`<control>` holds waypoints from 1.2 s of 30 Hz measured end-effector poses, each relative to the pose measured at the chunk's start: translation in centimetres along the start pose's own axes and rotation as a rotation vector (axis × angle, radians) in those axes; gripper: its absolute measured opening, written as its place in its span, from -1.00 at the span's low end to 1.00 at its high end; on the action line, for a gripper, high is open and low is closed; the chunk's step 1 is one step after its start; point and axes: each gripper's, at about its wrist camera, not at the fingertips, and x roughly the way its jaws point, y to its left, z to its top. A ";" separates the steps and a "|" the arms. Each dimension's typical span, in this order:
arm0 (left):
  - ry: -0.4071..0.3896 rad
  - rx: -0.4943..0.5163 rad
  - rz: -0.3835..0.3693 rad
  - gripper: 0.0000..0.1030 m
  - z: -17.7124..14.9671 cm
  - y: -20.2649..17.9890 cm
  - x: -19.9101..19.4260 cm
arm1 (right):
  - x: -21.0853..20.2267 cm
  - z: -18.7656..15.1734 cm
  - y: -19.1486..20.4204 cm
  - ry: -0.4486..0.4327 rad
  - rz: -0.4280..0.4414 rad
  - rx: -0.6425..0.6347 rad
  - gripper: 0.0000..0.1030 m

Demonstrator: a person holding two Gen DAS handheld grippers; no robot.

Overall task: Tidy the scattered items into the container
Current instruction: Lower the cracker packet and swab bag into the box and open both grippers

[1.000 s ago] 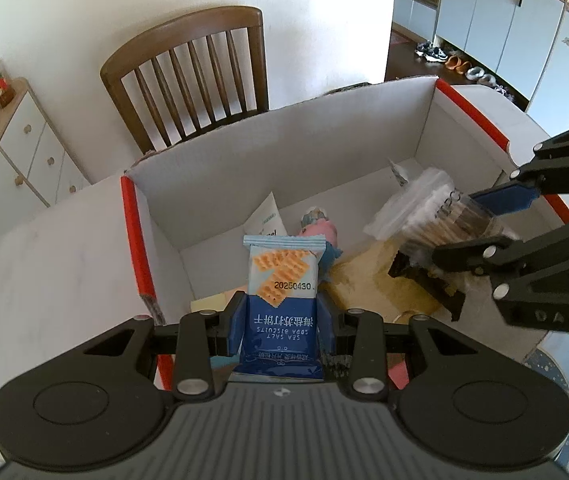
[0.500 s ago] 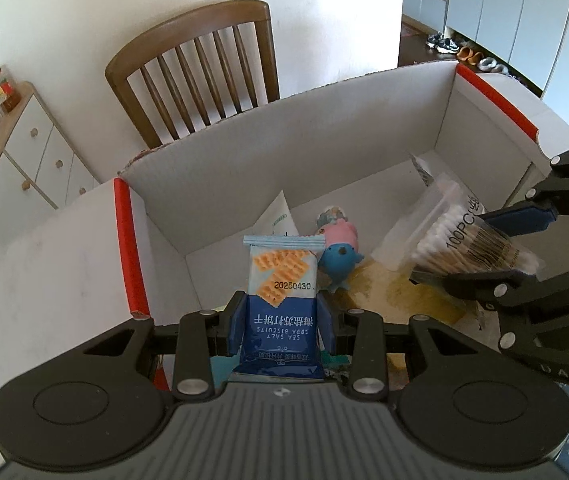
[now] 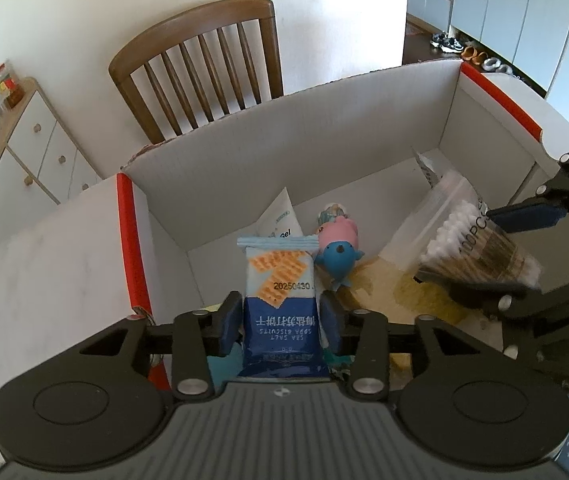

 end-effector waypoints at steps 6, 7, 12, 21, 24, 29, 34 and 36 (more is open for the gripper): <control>-0.013 -0.012 0.000 0.36 -0.2 0.1 -0.5 | -0.7 -0.5 0.2 -0.020 -0.010 0.005 1.00; -0.014 -0.014 0.002 0.36 -0.2 0.1 -0.6 | -0.8 -0.5 0.3 -0.021 -0.010 0.008 1.00; -0.023 -0.021 -0.010 0.57 -0.3 0.0 -1.2 | -1.4 -0.7 0.6 -0.028 -0.008 0.010 1.00; -0.061 -0.050 -0.005 0.65 -0.8 0.2 -2.8 | -3.3 -1.0 0.9 -0.058 -0.013 0.026 1.00; -0.096 -0.050 0.027 0.65 -0.9 0.1 -3.7 | -3.9 -1.1 0.9 -0.065 -0.011 0.033 1.00; -0.097 -0.083 0.030 0.65 -0.9 0.5 -5.1 | -5.1 -1.3 1.1 -0.083 -0.009 0.035 1.00; -0.109 -0.090 0.038 0.65 -1.2 0.4 -6.3 | -6.3 -1.3 1.4 -0.103 -0.004 0.033 1.00; -0.109 -0.095 0.029 0.65 -1.4 0.4 -6.8 | -6.8 -1.4 1.5 -0.110 -0.001 0.035 1.00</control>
